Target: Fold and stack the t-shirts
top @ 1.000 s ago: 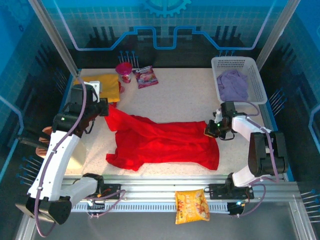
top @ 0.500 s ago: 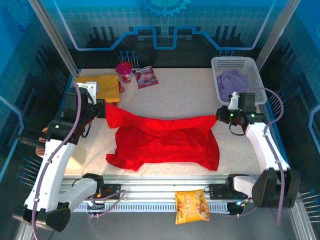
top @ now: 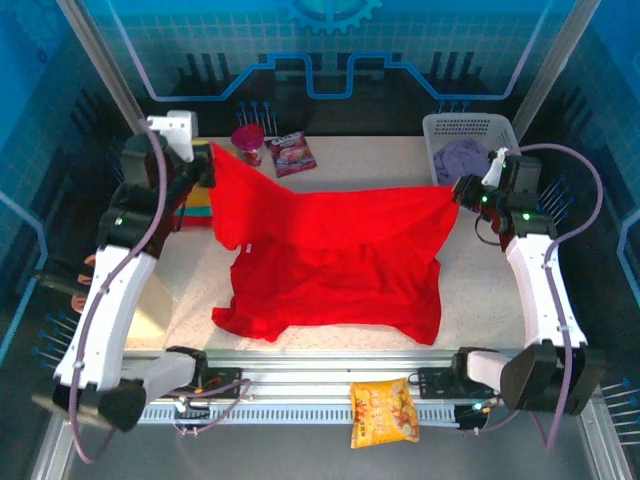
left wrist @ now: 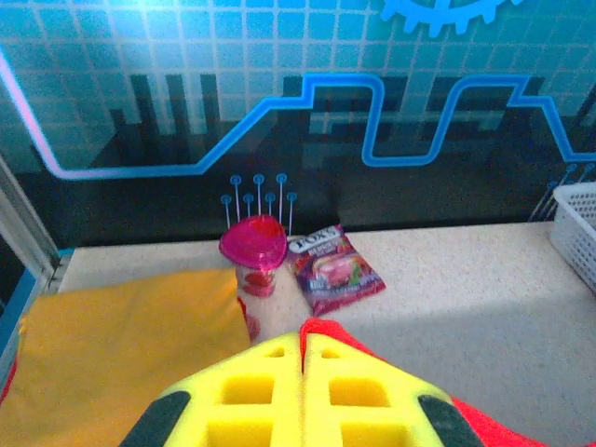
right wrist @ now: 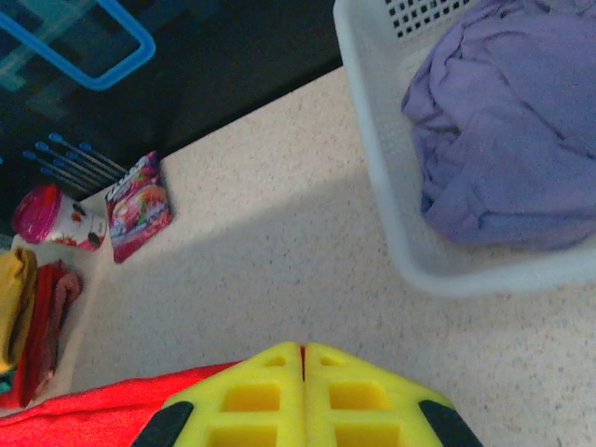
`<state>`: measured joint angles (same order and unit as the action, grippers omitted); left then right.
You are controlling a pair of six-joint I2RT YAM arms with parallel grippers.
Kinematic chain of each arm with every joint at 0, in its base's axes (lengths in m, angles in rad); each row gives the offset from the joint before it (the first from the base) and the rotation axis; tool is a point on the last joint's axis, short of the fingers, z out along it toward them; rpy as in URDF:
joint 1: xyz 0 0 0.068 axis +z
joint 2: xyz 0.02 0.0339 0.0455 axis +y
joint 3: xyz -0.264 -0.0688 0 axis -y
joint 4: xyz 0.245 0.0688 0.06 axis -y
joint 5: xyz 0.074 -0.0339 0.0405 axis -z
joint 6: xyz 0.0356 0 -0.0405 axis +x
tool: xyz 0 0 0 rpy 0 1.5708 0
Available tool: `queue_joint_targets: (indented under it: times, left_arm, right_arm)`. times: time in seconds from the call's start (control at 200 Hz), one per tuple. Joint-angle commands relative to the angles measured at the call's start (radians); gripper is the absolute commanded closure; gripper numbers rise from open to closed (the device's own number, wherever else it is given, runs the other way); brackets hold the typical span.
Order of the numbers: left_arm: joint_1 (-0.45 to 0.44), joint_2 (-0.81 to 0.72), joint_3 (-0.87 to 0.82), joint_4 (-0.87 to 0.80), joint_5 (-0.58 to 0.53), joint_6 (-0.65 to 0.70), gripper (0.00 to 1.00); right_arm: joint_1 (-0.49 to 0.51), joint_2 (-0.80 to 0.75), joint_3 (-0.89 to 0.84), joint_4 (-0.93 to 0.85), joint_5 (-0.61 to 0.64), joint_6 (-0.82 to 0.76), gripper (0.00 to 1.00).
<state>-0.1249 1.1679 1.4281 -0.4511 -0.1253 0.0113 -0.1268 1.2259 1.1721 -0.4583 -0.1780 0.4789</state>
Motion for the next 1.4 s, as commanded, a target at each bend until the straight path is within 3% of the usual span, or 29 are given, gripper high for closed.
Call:
queue_joint_targets:
  times: [0.0,0.16,0.3,0.445,0.665,0.86,1.056,1.131,1.201,1.246,1.311,1.396]
  left_arm:
    - [0.017,0.074,0.100,0.158,0.018,0.065,1.00]
    - [0.032,0.197,0.163,0.249,0.063,0.087,1.00]
    - [0.037,0.230,0.191,0.210,0.087,0.098,1.00]
    - [0.037,0.083,0.068,0.283,0.103,0.077,1.00]
    - [0.036,-0.068,0.213,0.142,0.217,0.019,1.00]
    - [0.036,-0.152,0.355,0.120,0.250,0.010,1.00]
    - [0.036,-0.161,0.476,0.146,0.267,0.002,1.00]
    - [0.036,-0.096,0.534,0.114,0.213,0.061,1.00]
    - [0.036,-0.009,0.690,-0.012,0.290,0.039,1.00]
    - [0.036,0.004,0.718,0.002,0.321,0.012,1.00]
    - [0.036,0.013,0.717,0.062,0.264,0.018,1.00]
    - [0.036,0.076,0.821,0.023,0.257,0.038,1.00]
  right_arm:
    - [-0.019,0.069,0.112,0.093,0.033,0.018,1.00]
    - [-0.022,0.256,0.305,0.009,-0.067,0.012,1.00]
    - [-0.022,0.323,0.380,-0.069,-0.129,-0.022,1.00]
    - [-0.022,0.213,0.289,-0.047,-0.160,-0.019,1.00]
    - [-0.022,-0.015,0.312,-0.074,-0.246,-0.022,1.00]
    - [-0.027,-0.186,0.373,-0.023,-0.195,-0.023,1.00]
    - [-0.028,-0.182,0.564,-0.119,-0.156,-0.045,1.00]
    - [-0.029,-0.154,0.624,-0.171,-0.079,-0.052,1.00]
    - [-0.033,-0.115,0.716,-0.242,-0.115,-0.049,1.00]
    - [-0.031,-0.122,0.712,-0.224,-0.118,-0.043,1.00]
    - [-0.035,-0.123,0.702,-0.222,-0.044,-0.046,1.00]
    - [-0.040,-0.094,0.758,-0.261,-0.034,-0.053,1.00]
